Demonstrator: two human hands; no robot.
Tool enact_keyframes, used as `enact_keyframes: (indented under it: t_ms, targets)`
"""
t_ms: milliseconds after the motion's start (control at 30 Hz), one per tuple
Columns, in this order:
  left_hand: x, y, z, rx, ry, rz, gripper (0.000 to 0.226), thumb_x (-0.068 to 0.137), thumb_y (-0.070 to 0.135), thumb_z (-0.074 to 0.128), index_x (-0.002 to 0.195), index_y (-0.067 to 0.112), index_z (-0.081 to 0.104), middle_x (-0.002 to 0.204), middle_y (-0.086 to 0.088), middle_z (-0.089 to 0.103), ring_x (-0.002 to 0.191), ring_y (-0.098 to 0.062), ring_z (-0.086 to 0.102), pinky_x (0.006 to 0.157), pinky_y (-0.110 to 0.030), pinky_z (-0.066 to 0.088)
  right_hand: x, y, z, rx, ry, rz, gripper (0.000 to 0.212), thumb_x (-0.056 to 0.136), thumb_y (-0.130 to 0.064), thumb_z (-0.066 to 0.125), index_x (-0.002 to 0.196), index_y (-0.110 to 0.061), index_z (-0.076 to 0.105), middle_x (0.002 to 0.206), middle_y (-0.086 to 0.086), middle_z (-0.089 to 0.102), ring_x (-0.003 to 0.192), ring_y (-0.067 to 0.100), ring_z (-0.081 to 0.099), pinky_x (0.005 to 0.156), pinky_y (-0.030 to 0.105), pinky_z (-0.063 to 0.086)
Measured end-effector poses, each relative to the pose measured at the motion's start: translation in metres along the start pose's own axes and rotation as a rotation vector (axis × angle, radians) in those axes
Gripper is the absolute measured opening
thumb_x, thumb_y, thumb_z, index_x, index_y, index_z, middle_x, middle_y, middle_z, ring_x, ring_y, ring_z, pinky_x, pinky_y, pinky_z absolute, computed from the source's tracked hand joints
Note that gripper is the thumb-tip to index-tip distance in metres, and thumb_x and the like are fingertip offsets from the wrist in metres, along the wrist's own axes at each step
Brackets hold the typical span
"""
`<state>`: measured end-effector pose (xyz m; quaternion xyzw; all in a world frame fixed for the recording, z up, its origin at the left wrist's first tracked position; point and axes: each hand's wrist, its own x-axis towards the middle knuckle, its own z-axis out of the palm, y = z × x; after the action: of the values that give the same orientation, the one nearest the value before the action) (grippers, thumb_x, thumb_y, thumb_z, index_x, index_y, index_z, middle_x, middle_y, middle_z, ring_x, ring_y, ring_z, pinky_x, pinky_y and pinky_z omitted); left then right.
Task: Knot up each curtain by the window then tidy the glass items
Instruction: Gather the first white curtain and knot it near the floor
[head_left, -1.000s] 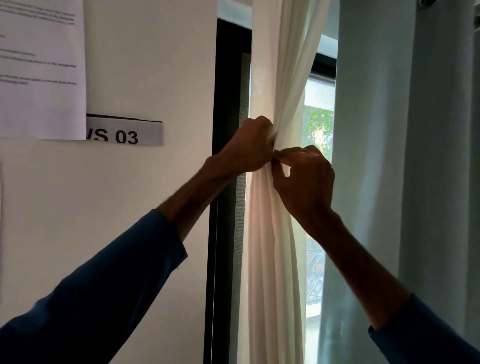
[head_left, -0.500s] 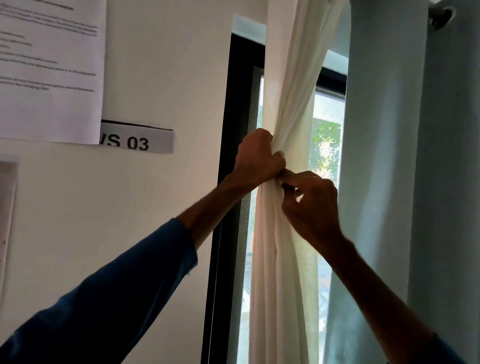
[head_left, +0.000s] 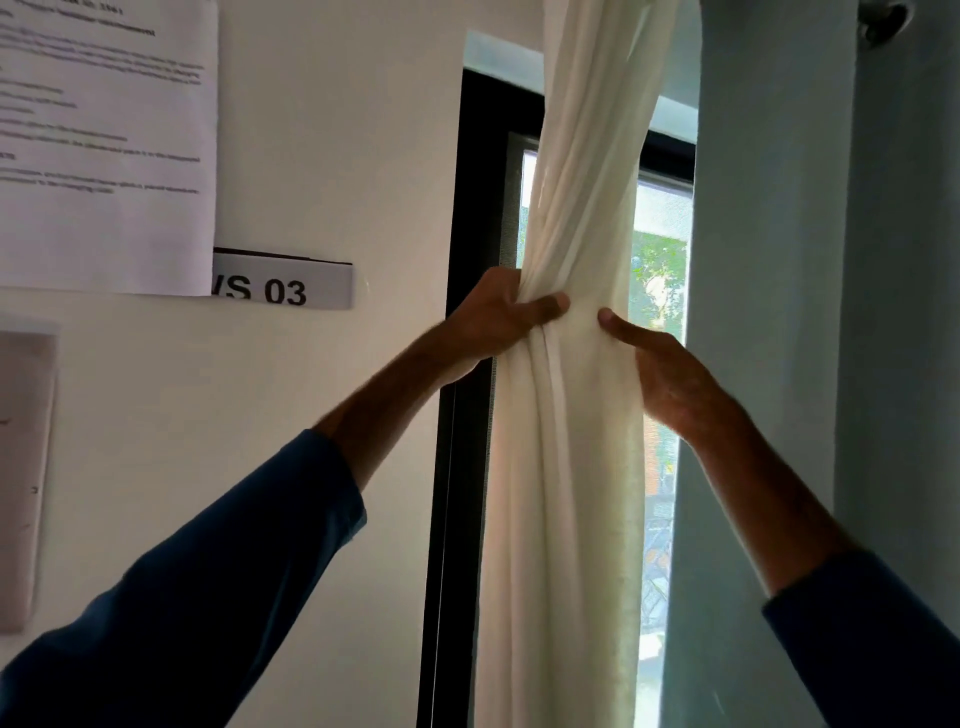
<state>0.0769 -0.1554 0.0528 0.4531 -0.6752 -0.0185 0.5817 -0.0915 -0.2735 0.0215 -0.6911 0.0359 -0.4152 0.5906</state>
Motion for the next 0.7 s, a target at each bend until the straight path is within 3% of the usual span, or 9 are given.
enact_keyframes:
  t_ms: [67,167,233,300,367,467,600,700]
  targets:
    - [0.000,-0.003,-0.005,-0.065,-0.044,-0.034,0.031,0.093,0.023,0.069,0.117,0.004,0.065,0.109,-0.010,0.073,0.096,-0.020,0.073,0.085,-0.037,0.060,-0.002,0.001,0.007,0.054,0.023,0.031,0.035,0.095,-0.034,0.062,0.119,-0.010,0.070,0.117,0.012,0.073,0.105,0.024,0.072,0.087,0.037,0.060]
    - [-0.001,-0.003,-0.007,-0.152,-0.082,-0.067,0.028,0.093,0.020,0.067,0.117,0.005,0.065,0.105,-0.007,0.074,0.094,-0.020,0.073,0.081,-0.033,0.060,-0.001,0.005,0.014,0.097,0.093,0.014,0.028,0.094,-0.034,0.063,0.103,-0.011,0.076,0.102,0.011,0.077,0.087,0.022,0.075,0.073,0.033,0.062]
    - [-0.001,-0.004,-0.008,-0.188,-0.073,-0.088,0.028,0.093,0.020,0.067,0.118,0.006,0.065,0.106,-0.008,0.073,0.095,-0.021,0.073,0.083,-0.034,0.060,0.000,0.006,0.015,0.092,0.105,0.002,0.028,0.091,-0.035,0.065,0.095,-0.012,0.079,0.101,0.011,0.077,0.086,0.022,0.075,0.074,0.033,0.063]
    - [-0.002,-0.006,-0.009,-0.174,-0.058,-0.099,0.035,0.093,0.022,0.067,0.123,0.004,0.062,0.111,-0.010,0.072,0.098,-0.023,0.072,0.085,-0.036,0.060,0.002,0.006,0.012,0.051,0.095,0.003,0.030,0.088,-0.036,0.067,0.102,-0.011,0.078,0.107,0.012,0.076,0.094,0.023,0.074,0.080,0.035,0.062]
    - [-0.001,-0.007,-0.009,-0.108,-0.040,-0.083,0.032,0.093,0.024,0.067,0.120,0.006,0.062,0.109,-0.008,0.071,0.095,-0.020,0.072,0.080,-0.031,0.061,0.003,0.005,0.008,0.016,0.093,-0.001,0.039,0.087,-0.033,0.072,0.116,-0.006,0.072,0.115,0.014,0.074,0.104,0.027,0.072,0.083,0.036,0.061]
    - [-0.001,-0.010,-0.007,0.053,0.026,-0.010,0.018,0.093,0.026,0.068,0.106,0.016,0.060,0.095,0.004,0.068,0.077,-0.002,0.070,0.070,-0.020,0.060,0.005,0.006,0.000,-0.040,0.133,-0.042,0.036,0.086,-0.025,0.077,0.113,-0.002,0.072,0.113,0.014,0.074,0.103,0.028,0.073,0.082,0.033,0.060]
    - [-0.001,-0.021,-0.004,0.273,0.097,0.040,0.044,0.086,0.034,0.074,0.114,0.003,0.061,0.105,-0.007,0.067,0.091,-0.016,0.069,0.075,-0.023,0.060,-0.001,0.012,-0.008,-0.146,0.252,-0.145,0.028,0.079,-0.021,0.084,0.101,-0.005,0.076,0.101,0.010,0.078,0.096,0.028,0.075,0.077,0.030,0.061]
    - [-0.004,-0.034,-0.002,0.382,0.113,0.051,0.049,0.083,0.039,0.077,0.110,0.000,0.064,0.103,-0.010,0.069,0.088,-0.018,0.070,0.078,-0.030,0.061,-0.010,0.023,-0.011,-0.259,0.340,-0.188,0.035,0.073,-0.022,0.090,0.100,-0.005,0.078,0.096,0.010,0.078,0.091,0.029,0.076,0.080,0.035,0.062]
